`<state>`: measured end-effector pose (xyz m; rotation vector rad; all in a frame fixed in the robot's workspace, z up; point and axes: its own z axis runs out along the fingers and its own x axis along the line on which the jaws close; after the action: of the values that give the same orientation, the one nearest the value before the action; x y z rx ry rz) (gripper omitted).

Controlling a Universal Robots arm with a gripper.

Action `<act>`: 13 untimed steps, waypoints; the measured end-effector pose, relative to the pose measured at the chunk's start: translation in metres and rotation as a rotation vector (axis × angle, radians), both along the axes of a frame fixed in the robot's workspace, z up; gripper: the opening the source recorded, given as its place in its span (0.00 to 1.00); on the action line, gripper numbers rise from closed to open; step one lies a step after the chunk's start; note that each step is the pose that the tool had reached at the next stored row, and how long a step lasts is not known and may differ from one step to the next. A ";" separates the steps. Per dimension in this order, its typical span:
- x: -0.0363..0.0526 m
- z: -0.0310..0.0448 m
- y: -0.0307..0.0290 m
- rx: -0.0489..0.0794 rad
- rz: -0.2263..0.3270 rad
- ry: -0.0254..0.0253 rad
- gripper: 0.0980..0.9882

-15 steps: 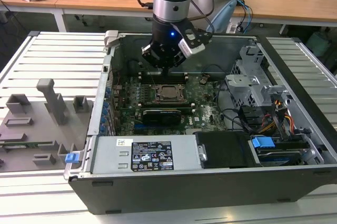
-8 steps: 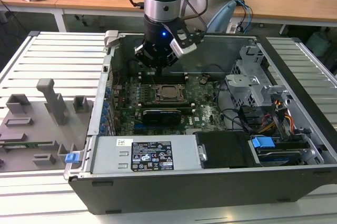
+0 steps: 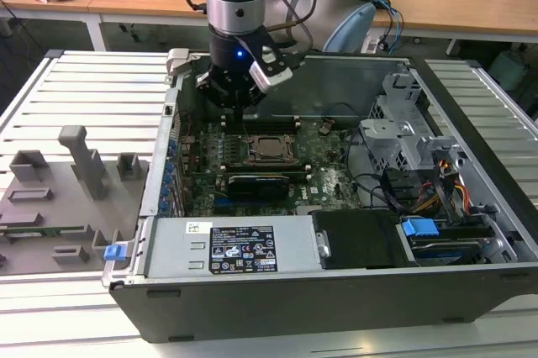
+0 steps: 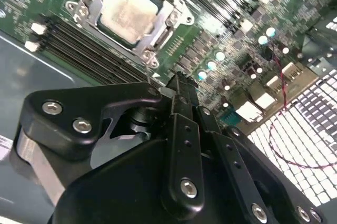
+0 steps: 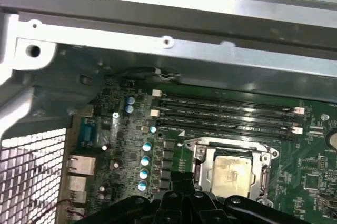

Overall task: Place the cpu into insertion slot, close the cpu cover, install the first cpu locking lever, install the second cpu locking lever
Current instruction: 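Install the first cpu locking lever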

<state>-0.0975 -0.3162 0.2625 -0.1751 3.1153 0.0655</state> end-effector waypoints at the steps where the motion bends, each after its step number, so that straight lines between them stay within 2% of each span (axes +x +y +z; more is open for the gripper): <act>1: -0.0017 -0.0001 0.0002 0.000 0.000 -0.0007 0.01; 4: -0.0083 -0.0008 0.0048 0.000 0.000 -0.0017 0.01; 8: -0.0089 -0.0022 0.0146 0.000 0.000 -0.0018 0.01; 13: -0.0123 -0.0037 0.0205 0.000 0.000 -0.0023 0.01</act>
<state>-0.1098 -0.2956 0.2589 -0.1743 3.1130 0.0650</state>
